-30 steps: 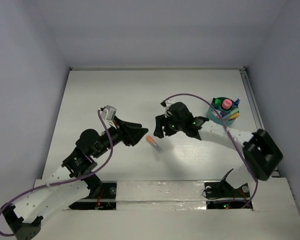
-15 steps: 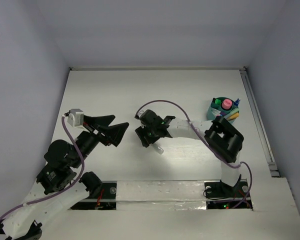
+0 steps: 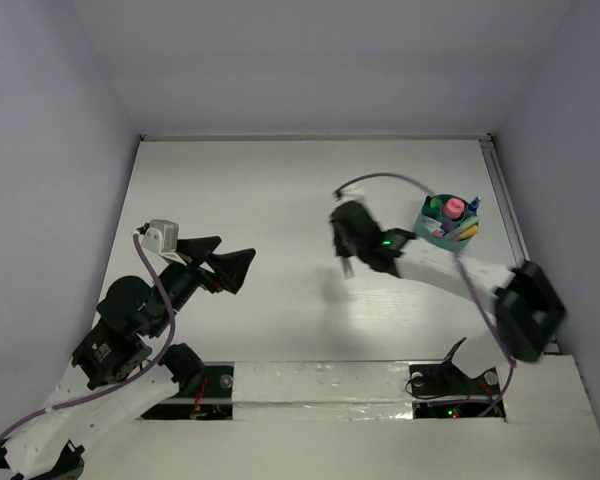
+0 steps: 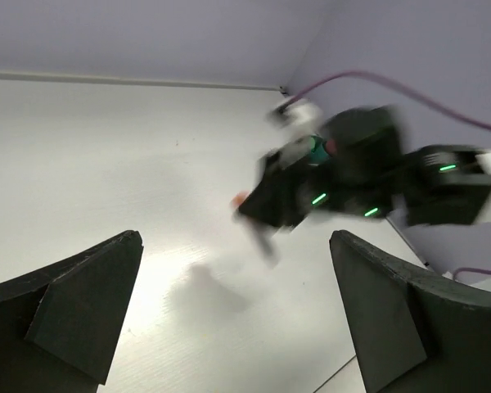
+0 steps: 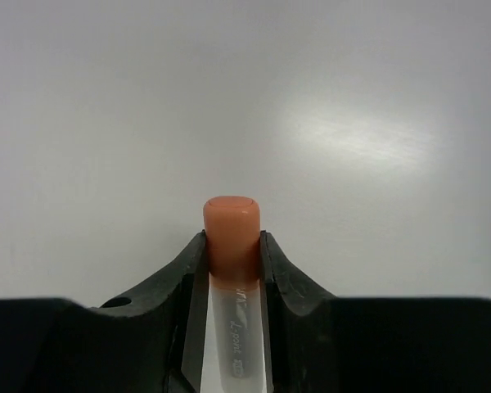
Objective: Sort the stationery into containers
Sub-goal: Pick up the pen from the center of the board, then place the pen in the storage box.
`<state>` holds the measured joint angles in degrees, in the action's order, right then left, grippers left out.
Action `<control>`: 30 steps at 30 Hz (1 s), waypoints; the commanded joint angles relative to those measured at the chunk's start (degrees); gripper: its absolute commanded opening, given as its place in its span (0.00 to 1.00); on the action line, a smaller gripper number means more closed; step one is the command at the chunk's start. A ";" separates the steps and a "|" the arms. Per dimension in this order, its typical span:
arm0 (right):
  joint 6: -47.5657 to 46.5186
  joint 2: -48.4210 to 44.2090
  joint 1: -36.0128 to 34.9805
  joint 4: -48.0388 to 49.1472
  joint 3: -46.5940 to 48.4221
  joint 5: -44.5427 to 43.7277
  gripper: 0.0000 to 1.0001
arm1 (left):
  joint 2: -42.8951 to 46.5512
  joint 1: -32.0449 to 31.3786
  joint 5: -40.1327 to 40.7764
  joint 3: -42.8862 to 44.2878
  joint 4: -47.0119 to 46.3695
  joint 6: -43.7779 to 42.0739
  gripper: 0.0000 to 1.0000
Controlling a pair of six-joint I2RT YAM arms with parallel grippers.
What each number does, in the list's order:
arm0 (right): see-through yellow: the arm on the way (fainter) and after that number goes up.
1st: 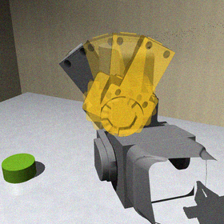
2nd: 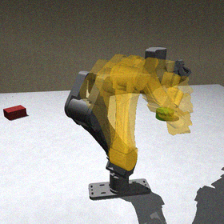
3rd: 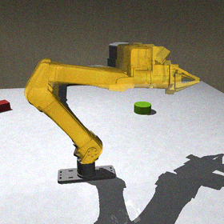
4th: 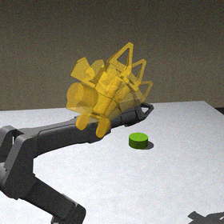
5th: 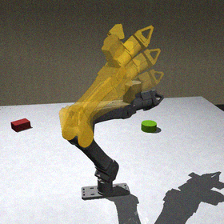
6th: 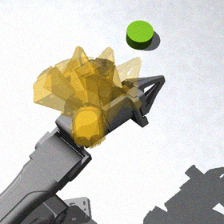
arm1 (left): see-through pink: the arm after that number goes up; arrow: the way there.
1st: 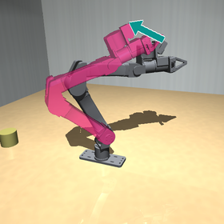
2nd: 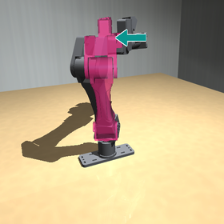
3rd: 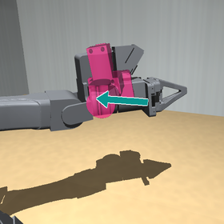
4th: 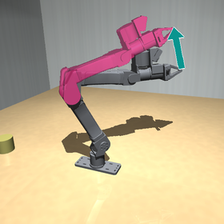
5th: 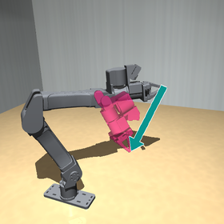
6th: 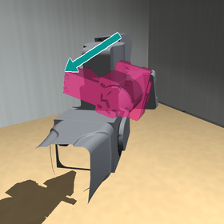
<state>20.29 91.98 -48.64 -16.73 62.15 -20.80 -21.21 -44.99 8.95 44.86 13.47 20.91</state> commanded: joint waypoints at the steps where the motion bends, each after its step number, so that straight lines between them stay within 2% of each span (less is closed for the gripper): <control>1: 6.24 -24.57 9.78 15.39 -9.30 -16.95 0.00 | 0.47 -0.18 1.77 1.37 -0.38 -2.09 0.99; 2: 6.25 -28.58 11.01 18.02 -15.16 -20.39 0.00 | 0.90 -0.18 2.03 1.11 -0.29 -2.18 0.99; 4: 1.96 -35.09 13.57 27.42 -20.29 -27.60 0.00 | 2.14 -0.18 2.91 -0.03 -0.55 -2.36 0.99; 5: 0.64 -39.12 14.36 29.98 -24.14 -34.16 0.00 | 2.57 -0.18 3.09 -0.56 -0.99 -2.54 0.99; 6: -2.60 -40.55 15.32 36.09 -25.92 -36.48 0.00 | 3.19 -0.18 2.92 -1.35 -1.26 -2.62 0.99; 9: -5.17 -43.38 20.59 45.08 -31.10 -40.89 0.00 | 3.63 -0.18 2.56 -2.40 -1.96 -2.80 0.99; 12: -5.35 -43.82 26.04 48.71 -33.32 -40.82 0.00 | 3.37 -0.18 1.60 -3.02 -2.31 -3.15 0.99; 14: -2.46 -42.68 29.90 45.67 -32.36 -39.42 0.00 | 3.28 -0.18 1.42 -3.11 -2.14 -3.68 0.99; 17: -3.67 -40.66 33.16 46.43 -31.74 -38.88 0.00 | 3.46 -0.18 1.51 -3.29 -1.87 -4.21 0.99; 22: -4.21 -40.48 35.72 47.32 -31.74 -37.21 0.00 | 3.99 -0.18 0.63 -3.46 -2.31 -4.47 0.99; 30: -6.49 -30.13 37.92 54.95 -30.95 -35.80 0.00 | 3.72 -0.18 0.19 -3.55 -2.23 -4.73 0.99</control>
<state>15.14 59.09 -11.14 30.44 29.15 -56.07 -17.82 -44.99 9.85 41.69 13.98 17.04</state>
